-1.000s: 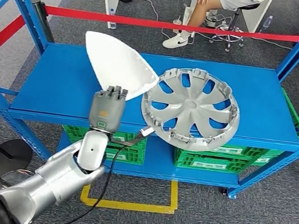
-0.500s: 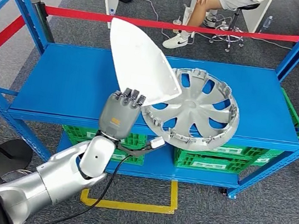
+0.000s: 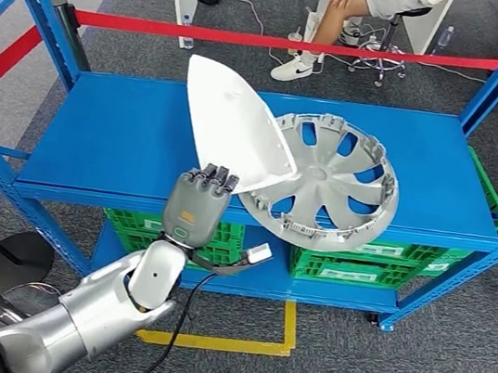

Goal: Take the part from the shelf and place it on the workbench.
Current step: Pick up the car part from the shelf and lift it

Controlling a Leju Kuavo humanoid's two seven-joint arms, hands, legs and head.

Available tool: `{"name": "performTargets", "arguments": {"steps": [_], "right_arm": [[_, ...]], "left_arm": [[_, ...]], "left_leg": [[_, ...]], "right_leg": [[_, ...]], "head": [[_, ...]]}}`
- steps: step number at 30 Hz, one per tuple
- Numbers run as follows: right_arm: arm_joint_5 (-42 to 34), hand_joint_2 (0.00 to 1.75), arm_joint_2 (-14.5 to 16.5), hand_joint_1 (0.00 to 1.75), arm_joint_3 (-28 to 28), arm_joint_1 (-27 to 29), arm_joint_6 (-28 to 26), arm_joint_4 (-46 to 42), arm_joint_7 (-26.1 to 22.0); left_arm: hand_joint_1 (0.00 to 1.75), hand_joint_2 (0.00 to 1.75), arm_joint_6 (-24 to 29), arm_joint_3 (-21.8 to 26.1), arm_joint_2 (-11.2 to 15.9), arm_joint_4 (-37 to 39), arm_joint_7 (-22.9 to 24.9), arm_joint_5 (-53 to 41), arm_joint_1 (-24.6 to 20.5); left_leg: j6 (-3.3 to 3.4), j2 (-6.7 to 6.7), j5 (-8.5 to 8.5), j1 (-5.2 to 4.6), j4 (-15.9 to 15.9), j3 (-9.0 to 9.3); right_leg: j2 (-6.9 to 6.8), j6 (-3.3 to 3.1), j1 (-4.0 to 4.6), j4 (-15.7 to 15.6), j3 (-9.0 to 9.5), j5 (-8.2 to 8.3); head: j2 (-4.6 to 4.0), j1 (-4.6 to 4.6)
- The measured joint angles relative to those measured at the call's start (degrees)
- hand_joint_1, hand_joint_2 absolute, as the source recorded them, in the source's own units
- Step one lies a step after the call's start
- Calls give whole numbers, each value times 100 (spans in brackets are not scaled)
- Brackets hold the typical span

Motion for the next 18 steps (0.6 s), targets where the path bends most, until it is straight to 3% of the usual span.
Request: {"name": "performTargets", "arguments": {"steps": [9, 12, 14, 16, 18], "right_arm": [[54, 0, 17, 0, -39, 0, 5, 0, 7], [81, 0, 44, 0, -43, 0, 10, 1, 8], [90, 0, 55, 0, -45, -1, 12, 1, 10], [102, 0, 58, 0, -52, -4, 14, 0, 14], [117, 0, 60, 0, -65, -2, 19, 1, 20]], "left_arm": [[175, 175, -2, 11, 1, 45, 74, 0, 27], [175, 175, 6, 16, 4, 80, 98, 0, 24], [175, 175, 27, 31, -7, 106, 100, 0, 19], [175, 175, 65, 48, -28, 148, 91, 0, 6], [175, 175, 93, 54, -41, 212, 70, 0, 13]], "left_leg": [[7, 0, -7, -5, 13, -4], [89, 0, 22, -31, 20, -13], [156, 21, 149, -1, -154, 50], [197, 44, 254, 40, -317, 99], [205, 52, 273, 45, -330, 83]], "right_leg": [[-1, 11, -10, -8, 1, 7], [0, 75, -41, -56, 12, 62], [-1, 111, -32, -60, -13, 35], [-5, 146, -31, 280, -190, -189], [-8, 199, -62, 986, -503, -493]], "head": [[0, 1], [0, -3], [0, 1], [0, 30], [0, 53]]}}
